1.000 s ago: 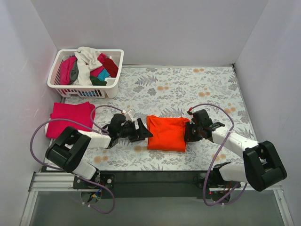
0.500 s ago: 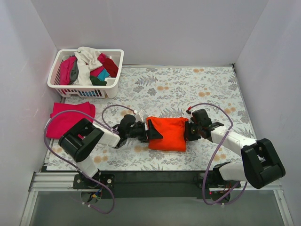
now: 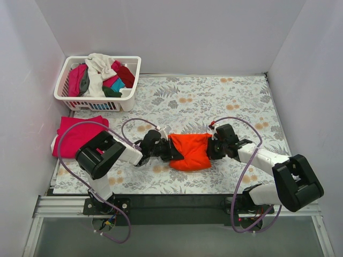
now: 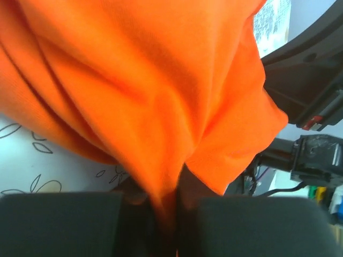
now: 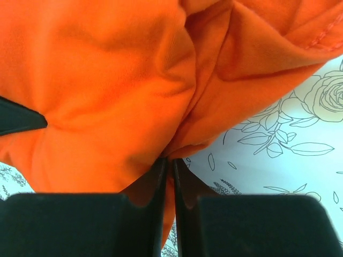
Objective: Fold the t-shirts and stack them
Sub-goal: Neatly place the folded tshirt to the corner
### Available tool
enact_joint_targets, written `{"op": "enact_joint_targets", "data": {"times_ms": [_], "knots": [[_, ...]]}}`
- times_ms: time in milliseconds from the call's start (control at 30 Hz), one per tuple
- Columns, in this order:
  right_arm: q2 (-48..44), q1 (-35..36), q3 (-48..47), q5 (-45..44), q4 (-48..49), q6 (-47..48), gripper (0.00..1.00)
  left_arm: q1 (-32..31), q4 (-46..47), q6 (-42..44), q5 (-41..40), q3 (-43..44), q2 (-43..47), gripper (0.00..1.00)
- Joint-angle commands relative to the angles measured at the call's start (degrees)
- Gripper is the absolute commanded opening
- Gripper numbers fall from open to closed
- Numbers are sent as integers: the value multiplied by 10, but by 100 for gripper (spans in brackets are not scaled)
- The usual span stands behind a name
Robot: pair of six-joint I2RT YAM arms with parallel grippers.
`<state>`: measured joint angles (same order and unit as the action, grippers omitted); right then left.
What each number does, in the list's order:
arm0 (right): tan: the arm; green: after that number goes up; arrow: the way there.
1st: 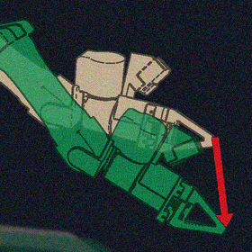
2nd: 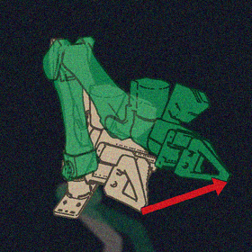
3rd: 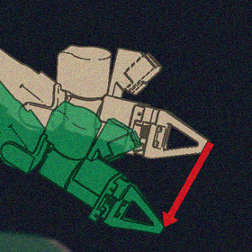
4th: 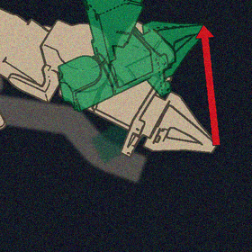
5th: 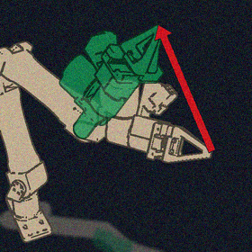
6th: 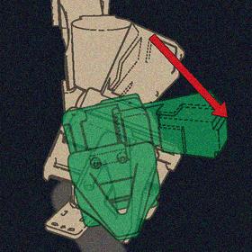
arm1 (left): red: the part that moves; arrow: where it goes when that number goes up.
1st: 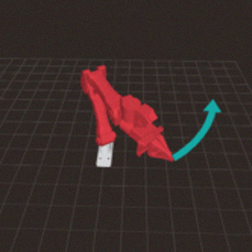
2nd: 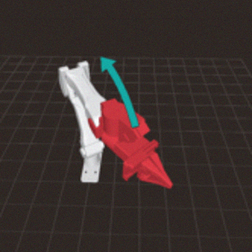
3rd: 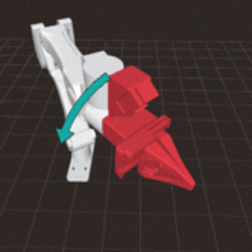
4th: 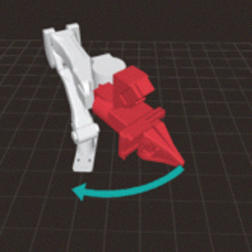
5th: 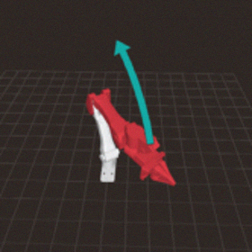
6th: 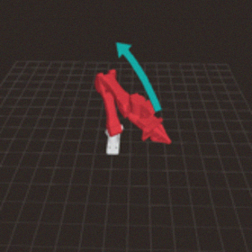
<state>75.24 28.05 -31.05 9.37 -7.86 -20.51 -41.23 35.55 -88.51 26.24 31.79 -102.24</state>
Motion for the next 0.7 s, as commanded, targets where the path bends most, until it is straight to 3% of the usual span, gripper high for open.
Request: {"op": "enact_joint_targets", "data": {"times_ms": [0, 133, 233, 367, 400, 500, 667], "knots": [[12, 7, 10, -1, -15, 4, 5, -4, -82, 53, -65, 23, 2, 2], [17, 7, -22, -20, -33, 18, 8, -4, -168, 98, -112, 52, 28, 0], [20, 8, -69, -52, -60, 31, 19, -3, -231, 142, -157, 71, 69, 0], [17, 5, -134, -114, -87, 56, 51, 17, -306, 193, -197, 84, 130, 0], [15, 0, -160, -121, -92, 61, 54, 22, -321, 203, -211, 85, 142, 0], [9, -16, -195, -130, -98, 81, 61, 43, -383, 241, -229, 92, 195, 0], [19, -51, -279, -104, -98, 113, 65, 46, -442, 271, -288, 106, 248, 0]]}}
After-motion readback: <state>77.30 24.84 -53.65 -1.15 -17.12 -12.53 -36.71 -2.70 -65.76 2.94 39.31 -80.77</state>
